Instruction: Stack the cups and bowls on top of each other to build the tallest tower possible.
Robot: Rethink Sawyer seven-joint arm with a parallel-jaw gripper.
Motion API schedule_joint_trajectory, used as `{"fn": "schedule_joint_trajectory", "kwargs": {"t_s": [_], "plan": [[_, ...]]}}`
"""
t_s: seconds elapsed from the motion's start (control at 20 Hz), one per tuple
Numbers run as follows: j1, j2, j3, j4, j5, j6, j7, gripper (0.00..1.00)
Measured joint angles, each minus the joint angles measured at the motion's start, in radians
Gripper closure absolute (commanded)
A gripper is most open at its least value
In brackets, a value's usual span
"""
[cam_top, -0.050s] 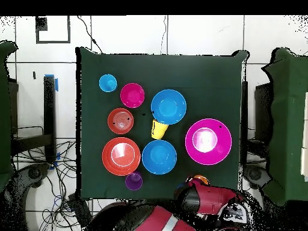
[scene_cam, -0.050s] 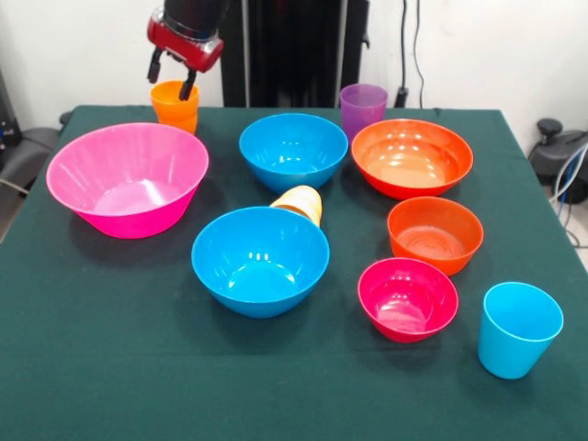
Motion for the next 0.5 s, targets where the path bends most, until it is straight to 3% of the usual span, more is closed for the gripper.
{"fn": "schedule_joint_trajectory", "kwargs": {"t_s": [0.5], "plan": [[0.022,0.075,-0.024,-0.015,0.0,-0.068,0.0,0.0]]}}
